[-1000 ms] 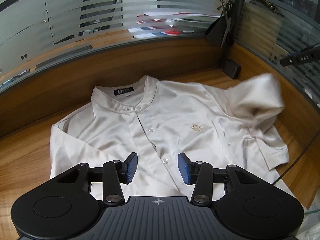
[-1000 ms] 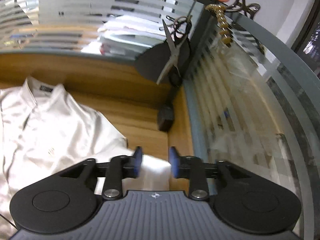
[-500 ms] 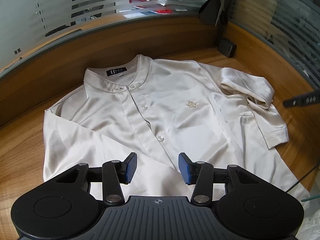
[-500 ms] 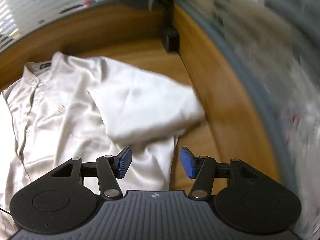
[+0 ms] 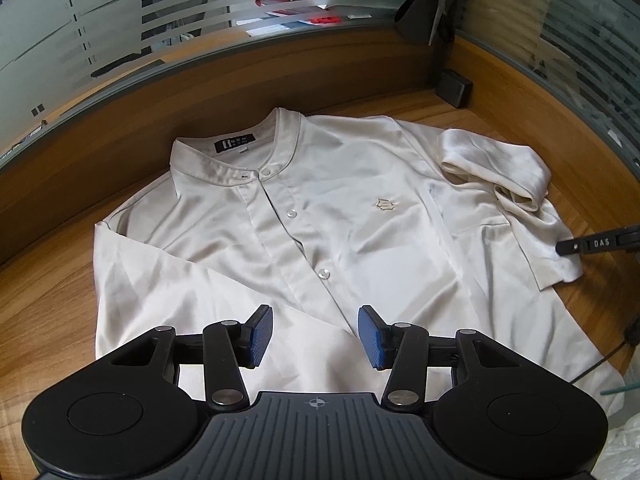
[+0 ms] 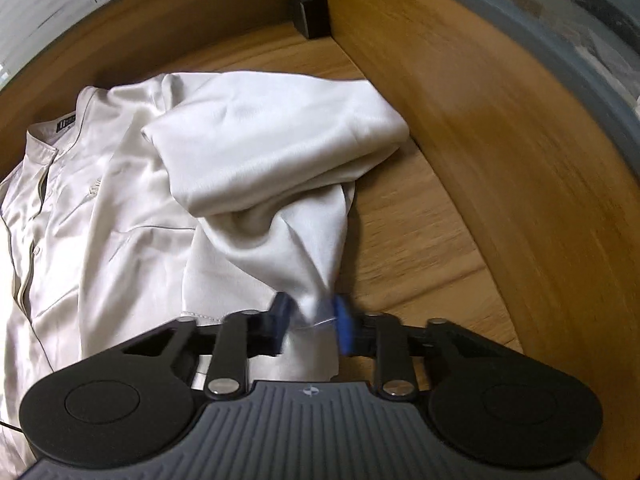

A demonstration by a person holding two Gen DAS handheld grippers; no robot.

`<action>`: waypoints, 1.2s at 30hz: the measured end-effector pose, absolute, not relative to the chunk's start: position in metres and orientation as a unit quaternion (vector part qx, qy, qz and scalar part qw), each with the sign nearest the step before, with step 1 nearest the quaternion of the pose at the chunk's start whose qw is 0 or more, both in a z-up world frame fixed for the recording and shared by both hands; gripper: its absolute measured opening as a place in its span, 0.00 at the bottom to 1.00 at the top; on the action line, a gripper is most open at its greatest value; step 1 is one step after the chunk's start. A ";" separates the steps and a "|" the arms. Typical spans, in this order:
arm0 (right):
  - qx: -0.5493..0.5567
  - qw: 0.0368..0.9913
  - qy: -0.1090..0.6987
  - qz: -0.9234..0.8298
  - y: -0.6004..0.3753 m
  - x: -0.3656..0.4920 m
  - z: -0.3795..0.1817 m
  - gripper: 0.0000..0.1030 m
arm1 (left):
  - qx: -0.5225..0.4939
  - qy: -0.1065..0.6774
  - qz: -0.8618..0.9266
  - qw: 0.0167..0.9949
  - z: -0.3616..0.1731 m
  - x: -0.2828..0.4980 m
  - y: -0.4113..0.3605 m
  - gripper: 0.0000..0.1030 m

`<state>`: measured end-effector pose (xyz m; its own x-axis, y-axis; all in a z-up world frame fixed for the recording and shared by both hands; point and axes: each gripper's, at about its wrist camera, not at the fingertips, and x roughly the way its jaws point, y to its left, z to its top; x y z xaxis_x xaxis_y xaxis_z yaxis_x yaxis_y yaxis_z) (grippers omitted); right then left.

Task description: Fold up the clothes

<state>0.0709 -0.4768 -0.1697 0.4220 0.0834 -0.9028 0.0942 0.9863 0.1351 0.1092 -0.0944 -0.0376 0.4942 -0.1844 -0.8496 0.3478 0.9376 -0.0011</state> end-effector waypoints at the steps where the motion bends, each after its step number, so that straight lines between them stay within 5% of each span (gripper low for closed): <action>1: 0.079 0.840 0.537 -0.006 -0.478 0.070 -0.166 0.06 | 0.087 0.479 -0.155 0.859 -0.038 0.109 -0.096 0.49; 18: -0.082 0.862 0.493 -0.083 -0.490 -0.044 0.002 0.06 | 0.066 0.462 -0.240 0.851 -0.043 0.101 -0.136 0.49; 36: -0.046 0.869 0.490 -0.059 -0.449 -0.110 0.041 0.06 | 0.001 0.482 -0.317 0.817 -0.043 0.083 -0.135 0.54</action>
<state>-0.1104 -0.4486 0.0406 0.5130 -0.1475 -0.8456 0.0563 0.9888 -0.1383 0.0830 -0.1353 -0.0434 0.3345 -0.5176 -0.7875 0.5192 0.7986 -0.3043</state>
